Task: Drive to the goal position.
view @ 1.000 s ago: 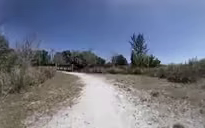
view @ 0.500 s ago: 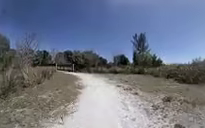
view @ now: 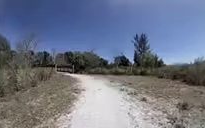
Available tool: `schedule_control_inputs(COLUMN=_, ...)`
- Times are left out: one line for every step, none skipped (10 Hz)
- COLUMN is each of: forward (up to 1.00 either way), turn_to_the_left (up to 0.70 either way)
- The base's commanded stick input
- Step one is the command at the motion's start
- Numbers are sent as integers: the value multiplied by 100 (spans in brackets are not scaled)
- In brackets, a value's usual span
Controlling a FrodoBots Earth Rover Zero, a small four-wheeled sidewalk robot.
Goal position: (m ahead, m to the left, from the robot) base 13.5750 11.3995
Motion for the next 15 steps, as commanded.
schedule_control_inputs(forward=70, turn_to_the_left=0)
schedule_control_inputs(forward=70, turn_to_the_left=0)
schedule_control_inputs(forward=70, turn_to_the_left=0)
schedule_control_inputs(forward=70, turn_to_the_left=0)
schedule_control_inputs(forward=70, turn_to_the_left=0)
schedule_control_inputs(forward=70, turn_to_the_left=0)
schedule_control_inputs(forward=70, turn_to_the_left=0)
schedule_control_inputs(forward=70, turn_to_the_left=0)
schedule_control_inputs(forward=70, turn_to_the_left=0)
schedule_control_inputs(forward=70, turn_to_the_left=0)
schedule_control_inputs(forward=70, turn_to_the_left=0)
schedule_control_inputs(forward=70, turn_to_the_left=0)
schedule_control_inputs(forward=70, turn_to_the_left=0)
schedule_control_inputs(forward=70, turn_to_the_left=0)
schedule_control_inputs(forward=70, turn_to_the_left=0)
